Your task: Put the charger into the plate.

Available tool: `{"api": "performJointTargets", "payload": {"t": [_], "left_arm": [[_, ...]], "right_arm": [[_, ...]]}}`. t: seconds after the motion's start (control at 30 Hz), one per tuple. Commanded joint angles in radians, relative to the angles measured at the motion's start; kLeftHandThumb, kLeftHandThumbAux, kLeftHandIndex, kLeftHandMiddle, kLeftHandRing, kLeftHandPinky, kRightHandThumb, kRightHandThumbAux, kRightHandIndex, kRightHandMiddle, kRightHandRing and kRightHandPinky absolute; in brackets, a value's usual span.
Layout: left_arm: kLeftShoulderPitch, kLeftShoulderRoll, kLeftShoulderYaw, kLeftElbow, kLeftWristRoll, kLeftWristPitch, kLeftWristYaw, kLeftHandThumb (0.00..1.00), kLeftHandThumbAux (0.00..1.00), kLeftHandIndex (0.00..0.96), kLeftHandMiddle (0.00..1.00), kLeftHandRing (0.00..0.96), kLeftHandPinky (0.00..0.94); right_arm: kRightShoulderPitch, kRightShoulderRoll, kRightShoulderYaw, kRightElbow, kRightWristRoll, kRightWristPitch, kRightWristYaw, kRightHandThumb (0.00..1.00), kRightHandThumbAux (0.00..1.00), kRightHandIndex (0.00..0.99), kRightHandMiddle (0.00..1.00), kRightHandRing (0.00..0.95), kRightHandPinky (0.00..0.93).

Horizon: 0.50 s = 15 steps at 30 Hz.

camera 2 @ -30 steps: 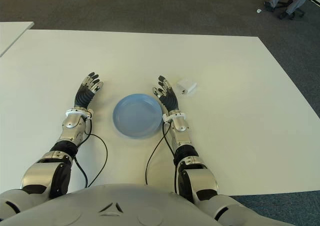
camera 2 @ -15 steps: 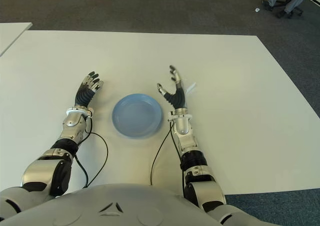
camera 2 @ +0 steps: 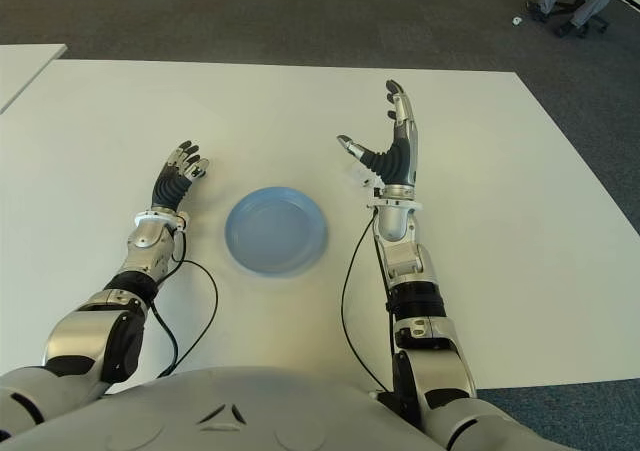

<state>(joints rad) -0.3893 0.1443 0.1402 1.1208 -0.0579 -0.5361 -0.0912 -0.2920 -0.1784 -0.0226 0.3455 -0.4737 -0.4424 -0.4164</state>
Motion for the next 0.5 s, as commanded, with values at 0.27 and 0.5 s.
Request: {"api": "performJointTargets", "payload": {"t": [0.27, 0.5], "left_arm": [[0.052, -0.038, -0.018, 0.105, 0.023, 0.108, 0.005, 0.0, 0.56, 0.024, 0.11, 0.101, 0.095], [0.049, -0.041, -0.018, 0.108, 0.023, 0.108, 0.008, 0.0, 0.562, 0.024, 0.108, 0.094, 0.086]], "right_arm": [[-0.376, -0.166, 0.025, 0.341, -0.051, 0.026, -0.028, 0.566, 0.711, 0.102, 0.192, 0.253, 0.347], [-0.527, -0.213, 0.088, 0.6, -0.069, 0.036, -0.02, 0.533, 0.642, 0.08, 0.167, 0.206, 0.236]]}}
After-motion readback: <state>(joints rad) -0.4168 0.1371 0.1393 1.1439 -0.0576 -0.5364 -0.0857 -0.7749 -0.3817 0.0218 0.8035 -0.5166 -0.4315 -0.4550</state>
